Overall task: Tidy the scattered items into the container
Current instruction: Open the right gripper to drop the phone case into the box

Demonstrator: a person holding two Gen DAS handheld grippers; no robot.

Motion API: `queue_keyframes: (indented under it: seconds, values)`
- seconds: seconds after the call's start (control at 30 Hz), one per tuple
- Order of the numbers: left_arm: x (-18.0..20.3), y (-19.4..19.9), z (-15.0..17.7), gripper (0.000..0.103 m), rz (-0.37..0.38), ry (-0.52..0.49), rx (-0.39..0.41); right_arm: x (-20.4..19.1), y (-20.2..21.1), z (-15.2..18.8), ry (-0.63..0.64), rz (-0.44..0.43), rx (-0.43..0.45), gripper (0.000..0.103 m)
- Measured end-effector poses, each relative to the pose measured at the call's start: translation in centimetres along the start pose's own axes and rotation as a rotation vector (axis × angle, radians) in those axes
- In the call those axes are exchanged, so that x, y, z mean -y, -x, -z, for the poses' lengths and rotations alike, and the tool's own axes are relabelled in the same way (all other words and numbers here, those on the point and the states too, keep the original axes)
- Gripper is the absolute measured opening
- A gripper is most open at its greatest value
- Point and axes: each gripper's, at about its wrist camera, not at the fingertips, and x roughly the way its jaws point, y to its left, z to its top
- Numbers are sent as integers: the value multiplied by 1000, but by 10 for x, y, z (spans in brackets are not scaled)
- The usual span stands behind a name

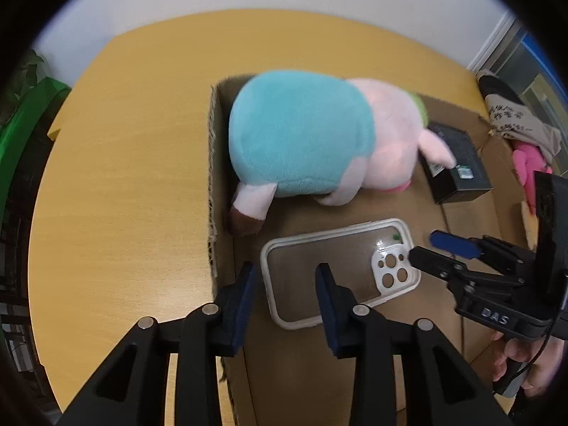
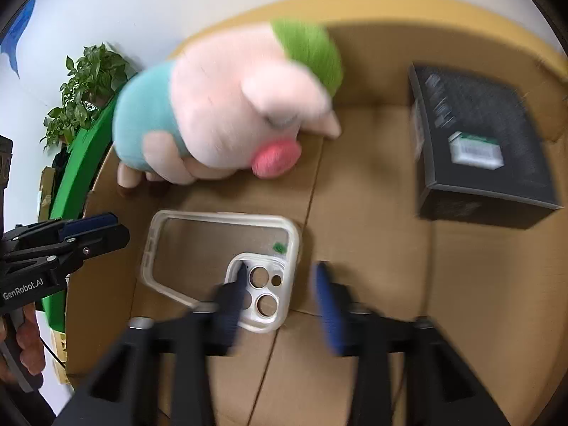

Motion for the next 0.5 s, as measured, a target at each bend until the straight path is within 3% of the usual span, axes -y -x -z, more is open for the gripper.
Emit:
queue_keyframes:
  seconds: [0.07, 0.13, 0.2, 0.23, 0.3, 0.4, 0.5]
  values:
    - [0, 26, 10, 46, -30, -5, 83, -9, 32, 6, 54, 29, 76, 66]
    - [3, 57, 26, 58, -34, -11, 186, -17, 74, 23, 99, 27, 160, 86]
    - [10, 88, 50, 71, -23, -15, 306, -24, 118, 50, 131, 17, 266, 100]
    - [15, 102, 66, 78, -20, -15, 368, -28, 135, 64, 142, 25, 313, 103]
    - [28, 122, 104, 80, -11, -28, 485, -28, 164, 101, 163, 46, 392, 103]
    - [49, 123, 142, 80, -3, -49, 564, -24, 173, 143, 177, 120, 428, 103]
    - [67, 105, 164, 80, -37, -21, 621, -8, 163, 166, 106, 187, 458, 103]
